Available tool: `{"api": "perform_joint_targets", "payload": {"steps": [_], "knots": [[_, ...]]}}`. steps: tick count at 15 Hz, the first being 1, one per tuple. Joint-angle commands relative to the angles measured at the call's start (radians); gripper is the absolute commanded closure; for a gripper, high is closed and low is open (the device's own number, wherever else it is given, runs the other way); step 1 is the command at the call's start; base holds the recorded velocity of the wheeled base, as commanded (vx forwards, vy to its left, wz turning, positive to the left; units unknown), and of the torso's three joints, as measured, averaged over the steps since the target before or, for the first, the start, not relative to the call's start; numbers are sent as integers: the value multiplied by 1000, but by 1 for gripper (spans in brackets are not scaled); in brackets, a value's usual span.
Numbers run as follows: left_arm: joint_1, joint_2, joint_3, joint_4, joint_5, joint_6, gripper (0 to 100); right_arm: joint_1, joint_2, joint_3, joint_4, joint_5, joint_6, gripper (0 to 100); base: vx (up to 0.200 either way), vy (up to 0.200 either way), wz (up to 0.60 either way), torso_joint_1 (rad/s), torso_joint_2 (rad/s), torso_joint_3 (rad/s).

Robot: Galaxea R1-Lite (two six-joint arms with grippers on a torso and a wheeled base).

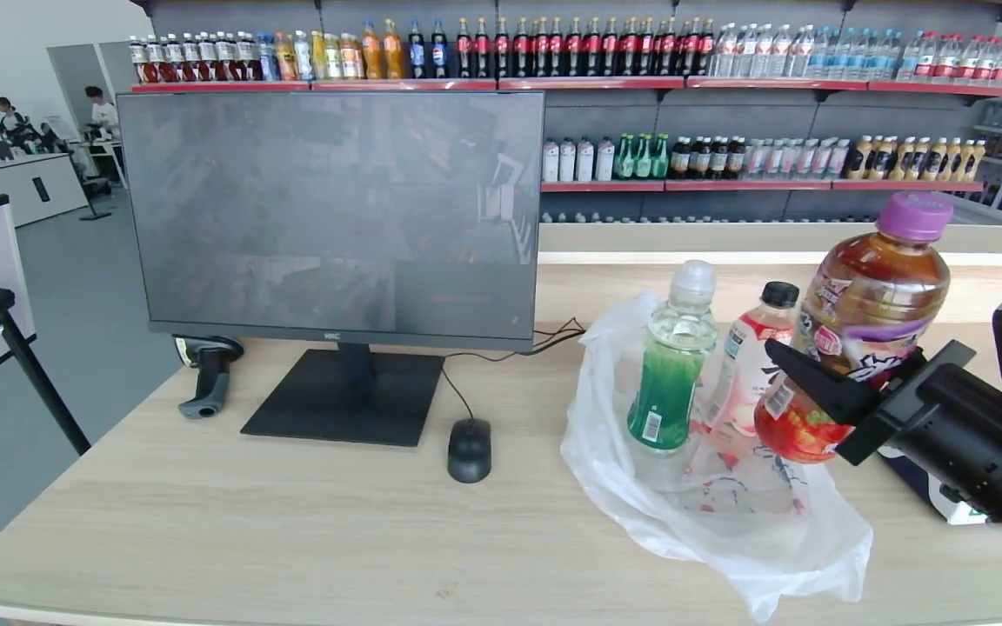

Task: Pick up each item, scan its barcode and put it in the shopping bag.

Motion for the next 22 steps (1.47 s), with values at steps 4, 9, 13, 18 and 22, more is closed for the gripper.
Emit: {"api": "perform_joint_targets", "payload": {"steps": [4, 9, 13, 18, 22], "knots": [[0, 0, 0, 0, 0, 0, 0, 24, 156, -17, -1, 1, 59, 100, 0, 0, 0, 0, 0, 0], [0, 0, 0, 0, 0, 6, 0, 25, 222, -22, -1, 3, 84, 100, 0, 0, 0, 0, 0, 0], [0, 0, 0, 0, 0, 7, 0, 27, 291, -28, -1, 3, 113, 100, 0, 0, 0, 0, 0, 0], [0, 0, 0, 2, 0, 7, 0, 27, 326, -31, -1, 1, 124, 100, 0, 0, 0, 0, 0, 0], [0, 0, 0, 0, 0, 7, 0, 19, 343, -13, -1, 1, 127, 100, 0, 0, 0, 0, 0, 0]]}}
